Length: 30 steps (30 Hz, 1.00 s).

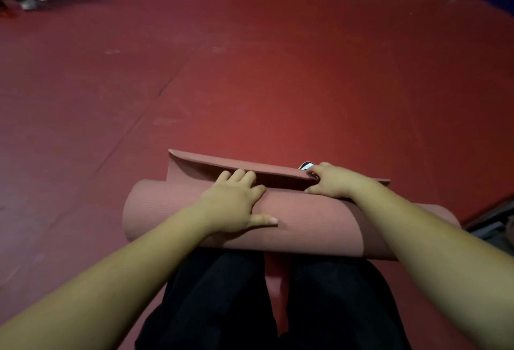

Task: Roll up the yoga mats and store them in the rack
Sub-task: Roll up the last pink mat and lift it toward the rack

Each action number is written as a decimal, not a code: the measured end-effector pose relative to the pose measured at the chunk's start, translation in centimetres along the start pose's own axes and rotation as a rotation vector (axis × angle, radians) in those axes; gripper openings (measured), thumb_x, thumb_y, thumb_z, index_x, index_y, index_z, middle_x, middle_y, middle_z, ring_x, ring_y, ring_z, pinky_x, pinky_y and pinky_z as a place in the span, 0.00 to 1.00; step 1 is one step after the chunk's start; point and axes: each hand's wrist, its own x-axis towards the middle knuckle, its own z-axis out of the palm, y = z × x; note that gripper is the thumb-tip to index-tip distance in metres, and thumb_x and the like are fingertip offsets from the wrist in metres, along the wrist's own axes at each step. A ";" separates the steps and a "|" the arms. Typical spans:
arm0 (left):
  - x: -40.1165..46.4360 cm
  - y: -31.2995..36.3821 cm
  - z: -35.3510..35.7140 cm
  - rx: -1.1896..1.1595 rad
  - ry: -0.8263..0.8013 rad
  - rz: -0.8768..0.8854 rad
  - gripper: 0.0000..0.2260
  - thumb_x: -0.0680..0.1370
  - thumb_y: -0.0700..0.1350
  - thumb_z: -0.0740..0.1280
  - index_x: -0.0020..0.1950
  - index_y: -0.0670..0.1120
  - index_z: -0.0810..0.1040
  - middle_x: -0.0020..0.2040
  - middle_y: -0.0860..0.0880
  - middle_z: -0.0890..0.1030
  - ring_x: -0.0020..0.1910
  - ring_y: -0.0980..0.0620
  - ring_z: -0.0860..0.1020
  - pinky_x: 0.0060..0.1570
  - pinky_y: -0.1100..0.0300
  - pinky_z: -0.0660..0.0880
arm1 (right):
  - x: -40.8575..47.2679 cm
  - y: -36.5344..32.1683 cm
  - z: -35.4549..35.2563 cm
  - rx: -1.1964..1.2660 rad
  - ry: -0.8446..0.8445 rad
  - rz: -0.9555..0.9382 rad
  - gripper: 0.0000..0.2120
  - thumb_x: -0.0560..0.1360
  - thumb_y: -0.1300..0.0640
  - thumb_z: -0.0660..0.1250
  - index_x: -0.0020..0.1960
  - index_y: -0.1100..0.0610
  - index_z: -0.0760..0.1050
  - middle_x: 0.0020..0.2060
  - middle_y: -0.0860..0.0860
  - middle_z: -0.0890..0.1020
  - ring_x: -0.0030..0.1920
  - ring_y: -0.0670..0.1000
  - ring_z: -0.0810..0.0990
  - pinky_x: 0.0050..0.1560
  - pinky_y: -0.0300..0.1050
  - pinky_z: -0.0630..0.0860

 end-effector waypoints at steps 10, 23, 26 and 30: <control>-0.3 1.5 2.2 -0.063 0.267 -0.161 0.29 0.76 0.68 0.47 0.52 0.48 0.78 0.58 0.46 0.78 0.58 0.42 0.74 0.64 0.42 0.67 | 3.3 -0.3 -1.6 -0.044 0.286 -0.011 0.16 0.81 0.55 0.57 0.66 0.53 0.74 0.62 0.57 0.78 0.60 0.60 0.77 0.54 0.50 0.74; 1.1 1.3 3.4 0.074 0.281 -0.117 0.52 0.65 0.81 0.44 0.66 0.39 0.73 0.55 0.43 0.78 0.52 0.41 0.75 0.64 0.44 0.68 | 2.7 0.1 -3.3 0.037 0.369 -0.012 0.14 0.82 0.52 0.57 0.65 0.52 0.73 0.62 0.57 0.79 0.60 0.60 0.77 0.53 0.50 0.73; 2.2 -0.2 4.3 0.097 0.268 -0.067 0.51 0.63 0.81 0.47 0.62 0.40 0.75 0.50 0.42 0.78 0.48 0.40 0.76 0.64 0.41 0.69 | 2.4 0.0 -3.5 0.019 0.342 -0.012 0.13 0.82 0.51 0.57 0.63 0.52 0.75 0.61 0.56 0.79 0.59 0.59 0.77 0.54 0.50 0.74; 3.5 -1.0 4.6 0.118 0.335 -0.096 0.46 0.63 0.79 0.51 0.58 0.43 0.80 0.52 0.43 0.78 0.50 0.40 0.75 0.59 0.44 0.64 | 1.6 0.0 -3.8 0.016 0.300 -0.024 0.13 0.82 0.51 0.58 0.62 0.53 0.76 0.60 0.56 0.80 0.58 0.59 0.77 0.53 0.49 0.72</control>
